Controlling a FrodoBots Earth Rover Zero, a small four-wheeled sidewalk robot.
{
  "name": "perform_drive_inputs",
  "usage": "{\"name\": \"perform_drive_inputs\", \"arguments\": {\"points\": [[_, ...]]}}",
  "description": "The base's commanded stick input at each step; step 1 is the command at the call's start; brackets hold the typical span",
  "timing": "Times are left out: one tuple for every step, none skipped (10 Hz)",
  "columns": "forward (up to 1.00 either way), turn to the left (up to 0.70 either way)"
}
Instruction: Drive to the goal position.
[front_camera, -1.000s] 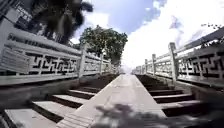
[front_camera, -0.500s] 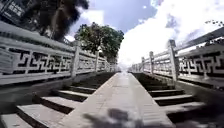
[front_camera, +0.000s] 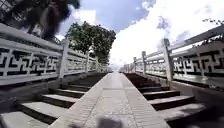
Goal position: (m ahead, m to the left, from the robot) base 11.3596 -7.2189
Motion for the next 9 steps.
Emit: {"name": "perform_drive_inputs", "arguments": {"points": [[0.45, 0.00], [0.45, 0.00], [0.45, 0.00], [0.45, 0.00], [0.45, 0.00], [0.45, 0.00], [0.45, 0.00], [0.45, 0.00], [0.45, 0.00]]}}
